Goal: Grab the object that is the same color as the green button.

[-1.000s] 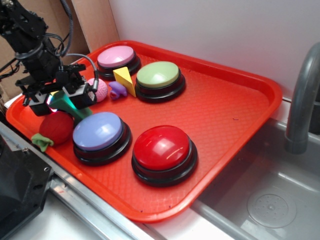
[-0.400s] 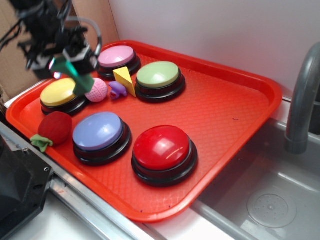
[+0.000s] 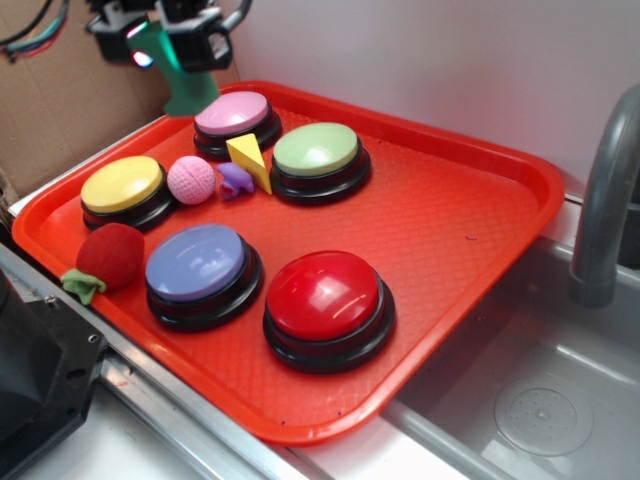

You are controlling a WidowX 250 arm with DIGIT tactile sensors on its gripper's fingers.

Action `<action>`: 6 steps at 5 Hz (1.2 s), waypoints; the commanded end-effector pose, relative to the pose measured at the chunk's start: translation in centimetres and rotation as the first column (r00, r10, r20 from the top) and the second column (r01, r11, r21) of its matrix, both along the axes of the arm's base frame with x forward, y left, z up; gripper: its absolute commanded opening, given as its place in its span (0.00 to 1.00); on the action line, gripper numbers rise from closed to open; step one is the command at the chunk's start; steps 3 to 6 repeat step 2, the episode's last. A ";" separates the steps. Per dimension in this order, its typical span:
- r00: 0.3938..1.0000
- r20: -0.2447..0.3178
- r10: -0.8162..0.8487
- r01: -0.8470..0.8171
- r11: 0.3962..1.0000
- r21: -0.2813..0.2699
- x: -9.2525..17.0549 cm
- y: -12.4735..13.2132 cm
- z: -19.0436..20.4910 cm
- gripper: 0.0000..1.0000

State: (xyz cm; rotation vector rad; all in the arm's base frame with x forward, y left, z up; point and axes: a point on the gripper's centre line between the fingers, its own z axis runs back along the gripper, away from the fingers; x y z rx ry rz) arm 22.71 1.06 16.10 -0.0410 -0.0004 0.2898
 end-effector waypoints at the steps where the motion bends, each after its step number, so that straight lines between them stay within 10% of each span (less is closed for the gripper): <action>1: 0.991 0.129 -0.025 0.020 0.999 0.038 1.5 -2.1 2.2 0.00; 6: 0.993 0.118 0.013 -0.021 0.997 0.069 1.0 -1.4 1.7 0.00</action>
